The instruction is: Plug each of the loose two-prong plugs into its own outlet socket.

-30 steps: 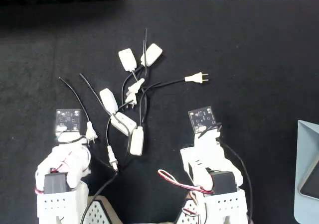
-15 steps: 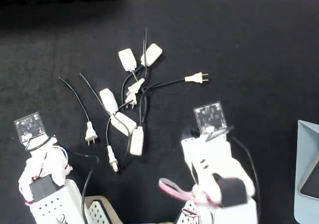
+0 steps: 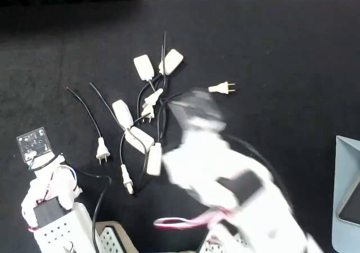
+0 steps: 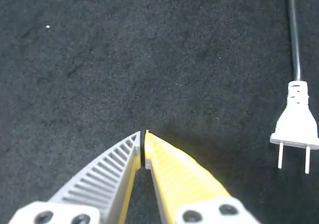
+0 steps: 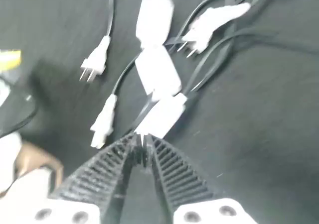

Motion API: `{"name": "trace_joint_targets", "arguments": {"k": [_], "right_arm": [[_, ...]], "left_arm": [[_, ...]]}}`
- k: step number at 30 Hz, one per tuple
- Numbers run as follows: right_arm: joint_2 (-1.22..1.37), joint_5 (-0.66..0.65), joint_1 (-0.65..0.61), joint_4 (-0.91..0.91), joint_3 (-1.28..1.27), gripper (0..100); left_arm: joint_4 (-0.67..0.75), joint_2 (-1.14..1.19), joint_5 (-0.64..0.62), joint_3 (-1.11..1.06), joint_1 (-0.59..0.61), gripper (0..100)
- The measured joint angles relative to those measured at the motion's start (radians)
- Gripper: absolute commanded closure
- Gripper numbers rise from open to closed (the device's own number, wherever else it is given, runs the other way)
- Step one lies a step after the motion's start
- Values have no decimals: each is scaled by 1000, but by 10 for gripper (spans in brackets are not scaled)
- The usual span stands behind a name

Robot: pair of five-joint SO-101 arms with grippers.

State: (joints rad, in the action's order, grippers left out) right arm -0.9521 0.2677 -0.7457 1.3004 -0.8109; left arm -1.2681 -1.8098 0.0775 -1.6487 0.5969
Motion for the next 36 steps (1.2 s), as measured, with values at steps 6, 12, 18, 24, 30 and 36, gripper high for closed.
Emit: {"name": "trace_joint_targets", "arguments": {"k": [6,12,18,24,30,36], "right_arm": [[417,164,-175,0,186,828],[712,212,-281,-32,304,828],[891,238,-316,-129,342,828],[1007,249,-316,-146,414,828],[1114,253,-316,-147,463,828],[1178,253,-316,-149,476,830]], "left_arm": [[0,0,0,0,0,970],[0,0,0,0,0,970],[0,0,0,0,3,970],[0,0,0,0,3,970],[0,0,3,0,5,970],[0,0,3,0,5,970]]}}
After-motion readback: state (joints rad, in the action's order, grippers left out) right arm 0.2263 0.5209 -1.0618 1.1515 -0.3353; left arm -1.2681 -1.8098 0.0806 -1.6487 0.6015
